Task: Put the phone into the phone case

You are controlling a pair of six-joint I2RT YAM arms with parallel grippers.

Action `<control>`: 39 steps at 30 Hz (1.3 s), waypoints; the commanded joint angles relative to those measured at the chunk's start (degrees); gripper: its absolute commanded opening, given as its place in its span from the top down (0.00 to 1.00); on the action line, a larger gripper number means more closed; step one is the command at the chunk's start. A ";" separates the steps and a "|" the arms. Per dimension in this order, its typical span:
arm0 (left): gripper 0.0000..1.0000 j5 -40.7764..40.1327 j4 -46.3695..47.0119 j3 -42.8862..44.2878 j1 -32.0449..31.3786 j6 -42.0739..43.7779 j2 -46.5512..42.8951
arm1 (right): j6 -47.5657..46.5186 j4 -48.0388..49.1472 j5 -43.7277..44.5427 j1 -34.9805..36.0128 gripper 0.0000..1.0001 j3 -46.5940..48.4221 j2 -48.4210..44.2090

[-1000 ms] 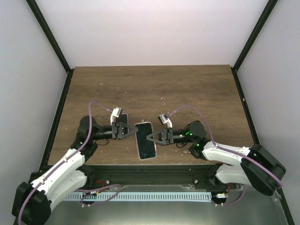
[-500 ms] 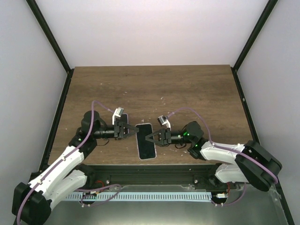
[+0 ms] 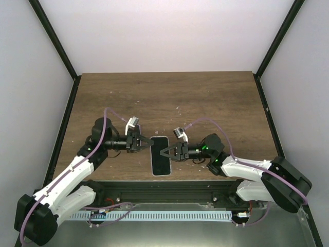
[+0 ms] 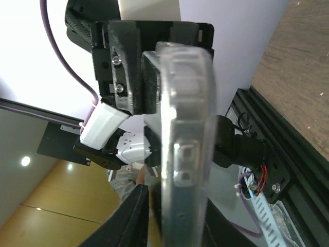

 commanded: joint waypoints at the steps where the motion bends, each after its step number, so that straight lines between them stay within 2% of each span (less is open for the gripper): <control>1: 0.85 2.51 -3.38 2.43 -0.15 2.35 0.12 | 0.90 1.97 2.81 0.11 0.83 2.13 -1.32; 3: 0.72 1.70 -3.46 2.86 -0.07 1.87 -0.21 | 3.39 2.35 5.01 -0.10 0.87 1.79 -1.26; 4: 0.60 1.23 -3.82 3.02 0.06 1.71 -0.29 | 5.03 3.59 6.33 -0.22 0.88 1.20 -1.22; 6: 0.50 0.33 -4.65 3.02 0.19 1.65 -0.35 | 8.40 7.96 9.09 -0.61 0.90 -0.69 -1.23; 9: 0.42 -0.31 -4.88 1.83 0.28 1.33 -0.93 | 11.22 10.75 11.66 -1.41 0.89 -1.91 -1.65; 14: 0.37 -0.85 -1.30 -1.79 0.38 -2.09 -3.55 | 8.85 3.07 14.03 -3.15 0.89 0.17 -4.80; 18: 0.35 -0.47 -0.47 -2.33 0.38 -3.41 -5.25 | 8.63 1.55 15.02 -3.90 0.89 0.49 -5.25; 24: 0.25 -0.53 1.01 -3.04 0.38 -5.05 -7.29 | 9.14 0.91 16.60 -4.18 0.88 0.69 -4.69; 28: 0.26 0.36 2.63 -3.58 0.36 -6.11 -6.70 | 9.35 0.95 17.08 -4.25 0.88 1.56 -4.51; 39: 0.34 0.20 9.60 -6.94 -0.33 -9.41 -6.42 | 10.25 0.65 18.38 -4.21 0.87 2.21 -5.04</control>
